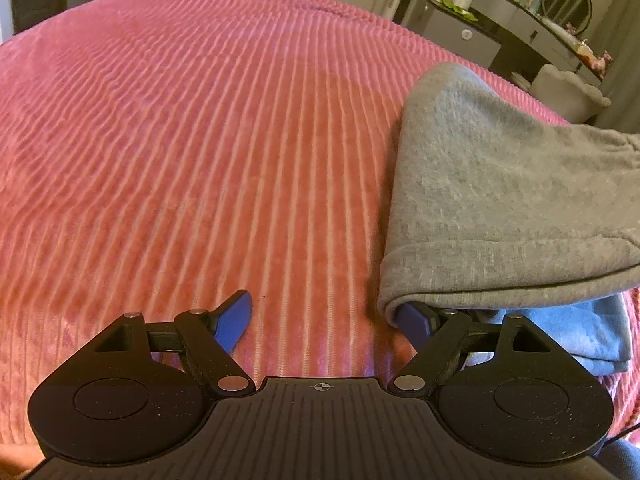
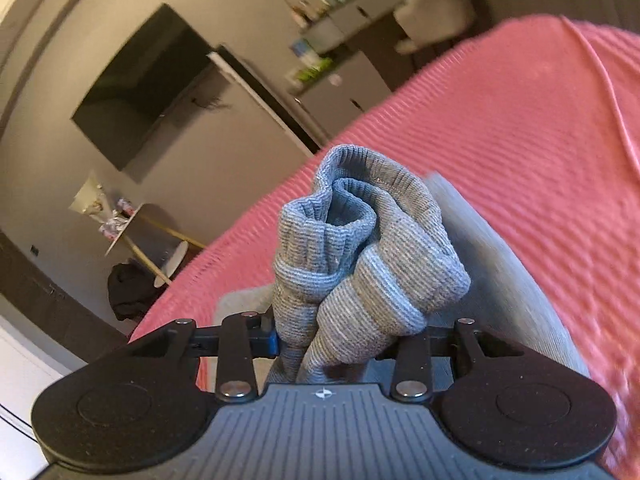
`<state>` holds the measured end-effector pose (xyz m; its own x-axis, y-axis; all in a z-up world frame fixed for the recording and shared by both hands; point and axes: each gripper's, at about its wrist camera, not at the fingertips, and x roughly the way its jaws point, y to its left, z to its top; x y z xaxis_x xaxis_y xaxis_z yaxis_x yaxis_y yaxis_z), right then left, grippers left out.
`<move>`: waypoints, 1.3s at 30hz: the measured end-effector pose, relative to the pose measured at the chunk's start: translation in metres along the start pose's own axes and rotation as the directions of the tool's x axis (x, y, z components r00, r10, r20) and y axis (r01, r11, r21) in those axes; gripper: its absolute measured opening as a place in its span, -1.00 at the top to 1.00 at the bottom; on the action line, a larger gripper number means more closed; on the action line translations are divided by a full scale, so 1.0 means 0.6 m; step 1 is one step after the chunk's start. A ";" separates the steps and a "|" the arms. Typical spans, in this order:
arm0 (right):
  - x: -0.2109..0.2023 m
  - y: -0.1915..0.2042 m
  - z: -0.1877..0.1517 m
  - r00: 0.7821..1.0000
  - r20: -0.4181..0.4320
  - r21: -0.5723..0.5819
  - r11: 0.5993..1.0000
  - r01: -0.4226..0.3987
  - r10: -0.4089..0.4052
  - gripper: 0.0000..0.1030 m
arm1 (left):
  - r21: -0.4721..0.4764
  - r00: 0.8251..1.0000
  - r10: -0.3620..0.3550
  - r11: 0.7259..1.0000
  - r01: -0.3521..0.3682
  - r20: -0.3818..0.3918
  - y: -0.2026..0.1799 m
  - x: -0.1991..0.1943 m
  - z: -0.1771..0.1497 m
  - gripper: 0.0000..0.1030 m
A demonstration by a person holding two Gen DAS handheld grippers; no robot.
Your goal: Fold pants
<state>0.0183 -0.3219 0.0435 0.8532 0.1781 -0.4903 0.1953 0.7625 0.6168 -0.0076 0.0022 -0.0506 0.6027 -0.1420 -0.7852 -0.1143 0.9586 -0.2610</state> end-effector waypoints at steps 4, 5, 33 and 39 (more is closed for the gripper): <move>-0.015 0.014 0.015 1.000 0.019 -0.034 0.999 -0.016 0.016 0.27 | -0.003 1.000 -0.015 1.000 0.015 0.018 0.000 -0.007 0.000 -0.64; -0.014 0.014 0.019 1.000 0.023 -0.040 0.999 -0.018 0.019 0.27 | 0.001 1.000 -0.017 1.000 0.017 0.021 -0.001 -0.008 -0.001 -0.64; 0.004 -0.046 -0.026 0.994 0.009 -0.306 0.946 0.110 -0.113 0.32 | 0.423 0.976 -0.075 0.906 -0.020 0.206 -0.156 -0.014 0.075 -0.62; 0.005 -0.101 -0.035 0.995 0.027 -0.207 0.973 0.101 -0.098 0.50 | 0.462 0.964 -0.011 0.879 -0.118 0.266 -0.199 0.026 0.137 -0.49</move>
<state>-0.0010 -0.3546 -0.0083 0.8426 0.0860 -0.5316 0.1762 0.8888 0.4230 0.0802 -0.0941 0.0143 0.7921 -0.0817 -0.6049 0.1939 0.9733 0.1226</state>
